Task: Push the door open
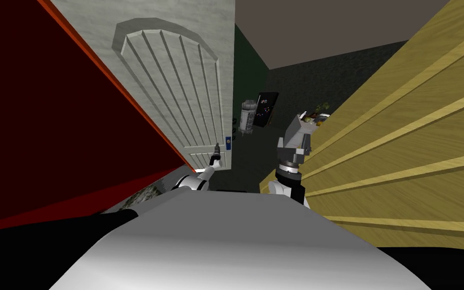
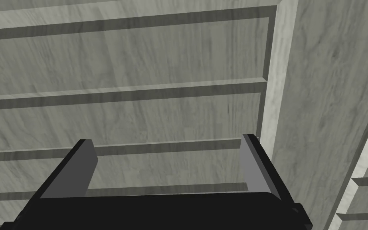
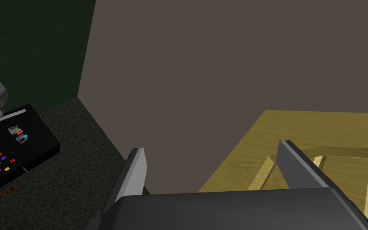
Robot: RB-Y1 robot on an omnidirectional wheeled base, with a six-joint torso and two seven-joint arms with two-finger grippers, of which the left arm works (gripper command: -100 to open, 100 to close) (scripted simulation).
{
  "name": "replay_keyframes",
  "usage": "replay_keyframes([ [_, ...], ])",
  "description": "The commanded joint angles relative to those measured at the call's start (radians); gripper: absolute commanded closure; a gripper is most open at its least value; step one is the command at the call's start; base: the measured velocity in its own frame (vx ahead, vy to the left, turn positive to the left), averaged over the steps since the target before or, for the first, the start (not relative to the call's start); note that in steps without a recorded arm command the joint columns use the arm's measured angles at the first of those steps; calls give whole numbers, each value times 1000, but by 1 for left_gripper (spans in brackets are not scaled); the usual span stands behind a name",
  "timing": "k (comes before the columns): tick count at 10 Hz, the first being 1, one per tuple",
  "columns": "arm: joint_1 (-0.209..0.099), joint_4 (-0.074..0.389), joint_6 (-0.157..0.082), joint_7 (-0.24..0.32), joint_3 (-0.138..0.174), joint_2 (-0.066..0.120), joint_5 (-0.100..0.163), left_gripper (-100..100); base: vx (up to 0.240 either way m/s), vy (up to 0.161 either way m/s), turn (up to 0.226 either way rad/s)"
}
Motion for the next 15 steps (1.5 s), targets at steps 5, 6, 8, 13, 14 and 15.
replay_keyframes([
  [5,-10,20,-8,13,-100,-41,48,-100,-49,-90,111],
  [6,-10,21,-8,14,-111,-47,53,-100,-80,-204,100],
  [8,-10,21,-8,14,-111,-47,53,-100,-27,-99,2],
  [13,-1,6,-2,6,-108,-10,53,-100,65,117,-6],
  [14,-1,7,-4,4,-107,7,53,-100,166,132,-14],
  [15,-1,8,-6,3,-105,20,53,-100,177,89,-21],
])
